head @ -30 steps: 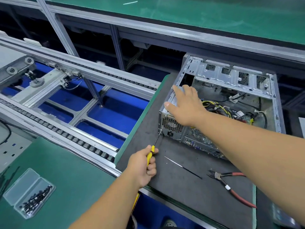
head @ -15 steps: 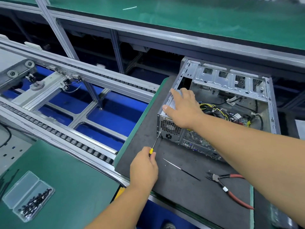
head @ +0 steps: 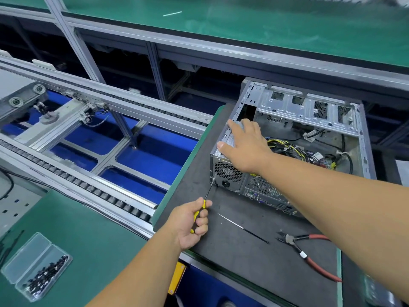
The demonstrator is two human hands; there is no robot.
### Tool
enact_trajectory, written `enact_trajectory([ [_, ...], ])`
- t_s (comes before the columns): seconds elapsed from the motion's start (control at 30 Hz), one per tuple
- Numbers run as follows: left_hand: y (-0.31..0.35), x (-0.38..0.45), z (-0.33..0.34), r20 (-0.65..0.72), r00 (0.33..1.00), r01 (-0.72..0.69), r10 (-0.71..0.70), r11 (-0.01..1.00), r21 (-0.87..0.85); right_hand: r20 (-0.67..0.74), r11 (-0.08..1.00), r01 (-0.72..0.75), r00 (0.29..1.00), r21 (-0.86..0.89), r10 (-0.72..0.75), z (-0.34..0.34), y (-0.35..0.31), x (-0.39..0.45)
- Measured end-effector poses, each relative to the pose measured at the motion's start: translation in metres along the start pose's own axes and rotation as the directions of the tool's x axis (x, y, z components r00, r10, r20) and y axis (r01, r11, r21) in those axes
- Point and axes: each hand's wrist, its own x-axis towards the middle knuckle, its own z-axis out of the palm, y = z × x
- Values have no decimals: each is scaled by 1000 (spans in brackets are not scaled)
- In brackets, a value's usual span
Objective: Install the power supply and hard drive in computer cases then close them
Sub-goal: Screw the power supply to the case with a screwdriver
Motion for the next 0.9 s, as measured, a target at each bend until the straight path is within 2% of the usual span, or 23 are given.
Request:
enact_trajectory([
  [0.03,-3,1,2,-85,987,-116,135,973,200,1,1000,0,1000,-5,0,0,0,1],
  [0.07,-6,2,5,-147,940,-216,307,871,442,-1,1000,-1,1000,-11,1,1,0,1],
  [0.1,-11,1,8,-153,863,-261,482,683,682,-6,1000,-2,1000,-17,2,1,1,1],
  [0.13,-16,1,11,-102,782,-245,614,455,856,-13,1000,0,1000,-19,0,1,1,1],
  [0.17,-20,0,13,-50,720,-198,692,274,941,-18,1000,6,1000,-17,-6,1,1,2],
  [0.2,-24,-2,15,-23,684,-170,730,190,967,-25,1000,12,1000,-12,-12,0,1,2],
  [0.23,-25,-3,16,-17,668,-166,744,171,971,-35,1000,18,999,-10,-18,0,2,2],
  [0.27,-23,-2,16,-22,681,-165,732,182,969,-37,1000,21,999,-7,-21,1,3,2],
  [0.33,-12,-4,15,-24,754,-177,657,239,955,-22,1000,9,1000,19,-8,1,3,2],
  [0.37,-6,-8,15,-39,798,-189,601,311,931,-24,999,-4,1000,54,5,1,2,2],
  [0.4,-3,-14,15,-80,843,-191,532,435,880,-53,993,-21,998,114,27,-2,1,1],
  [0.47,-2,-28,14,-203,917,-150,344,767,625,-238,970,-11,969,242,70,-9,0,-11],
  [0.5,-4,-36,14,-233,939,-123,252,881,456,-388,960,59,920,275,54,-11,0,-23],
  [0.57,-5,-50,16,-199,969,-111,145,979,171,-627,918,288,777,272,-58,-3,-2,-59],
  [0.6,-5,-55,20,-177,976,-116,127,990,76,-656,880,380,746,284,-111,9,-4,-81],
  [0.63,-4,-60,26,-162,979,-126,127,992,15,-614,842,411,780,351,-125,23,-8,-104],
  [0.67,-4,-64,33,-153,979,-139,136,990,-8,-520,814,351,851,462,-72,37,-12,-124],
  [0.7,-5,-68,41,-136,980,-149,148,989,1,-390,778,213,920,591,44,48,-17,-138],
  [0.73,-6,-71,49,-113,981,-156,159,987,37,-219,706,24,958,708,188,56,-23,-145],
  [0.77,-9,-73,57,-83,983,-158,165,984,88,-8,582,-183,951,793,310,60,-26,-145],
  [0.8,-11,-76,64,-54,985,-155,164,977,144,205,435,-357,911,827,358,62,-27,-142],
  [0.83,-13,-79,70,-26,986,-154,162,969,192,358,304,-458,873,835,332,60,-25,-139],
  [0.9,-17,-84,79,9,984,-171,176,947,272,419,200,-488,855,850,305,52,-18,-131],
])
